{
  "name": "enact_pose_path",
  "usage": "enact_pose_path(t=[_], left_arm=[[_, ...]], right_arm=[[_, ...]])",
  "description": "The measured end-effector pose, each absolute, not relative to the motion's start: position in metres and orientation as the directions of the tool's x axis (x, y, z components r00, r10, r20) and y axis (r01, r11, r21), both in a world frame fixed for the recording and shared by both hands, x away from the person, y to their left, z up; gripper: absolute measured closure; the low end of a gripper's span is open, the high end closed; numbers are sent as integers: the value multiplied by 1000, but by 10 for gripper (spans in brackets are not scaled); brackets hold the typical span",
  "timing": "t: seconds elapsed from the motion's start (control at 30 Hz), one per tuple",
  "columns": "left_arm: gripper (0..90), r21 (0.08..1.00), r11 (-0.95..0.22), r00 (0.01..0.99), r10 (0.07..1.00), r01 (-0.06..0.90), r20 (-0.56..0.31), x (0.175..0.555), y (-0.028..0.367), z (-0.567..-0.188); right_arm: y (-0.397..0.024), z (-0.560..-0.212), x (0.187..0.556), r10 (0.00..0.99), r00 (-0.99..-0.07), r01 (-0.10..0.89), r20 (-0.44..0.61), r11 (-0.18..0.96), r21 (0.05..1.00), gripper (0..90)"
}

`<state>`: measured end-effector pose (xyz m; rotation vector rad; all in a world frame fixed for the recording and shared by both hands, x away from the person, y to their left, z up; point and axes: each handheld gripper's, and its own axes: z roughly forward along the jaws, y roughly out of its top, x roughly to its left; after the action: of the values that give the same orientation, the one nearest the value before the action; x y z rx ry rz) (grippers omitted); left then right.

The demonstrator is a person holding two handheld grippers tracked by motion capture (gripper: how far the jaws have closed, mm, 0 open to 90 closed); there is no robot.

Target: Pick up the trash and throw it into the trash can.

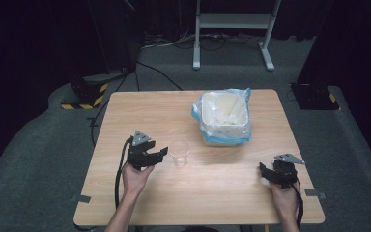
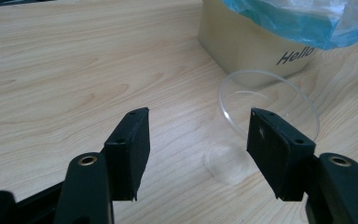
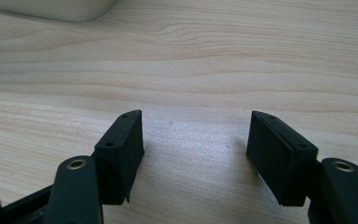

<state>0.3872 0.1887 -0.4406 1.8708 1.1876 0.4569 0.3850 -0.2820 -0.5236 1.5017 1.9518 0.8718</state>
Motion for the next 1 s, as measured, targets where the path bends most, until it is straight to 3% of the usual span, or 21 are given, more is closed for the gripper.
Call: enact_pose_path(t=[0.23, 1.0], left_arm=[[432, 813, -164, 490, 856, 559, -164, 397, 183, -439], [597, 787, -225, 526, 838, 574, -144, 418, 166, -446]], right_arm=[[-282, -524, 385, 969, -247, 632, -20, 177, 755, 358], [-282, -524, 385, 969, -248, 631, -20, 177, 755, 359]])
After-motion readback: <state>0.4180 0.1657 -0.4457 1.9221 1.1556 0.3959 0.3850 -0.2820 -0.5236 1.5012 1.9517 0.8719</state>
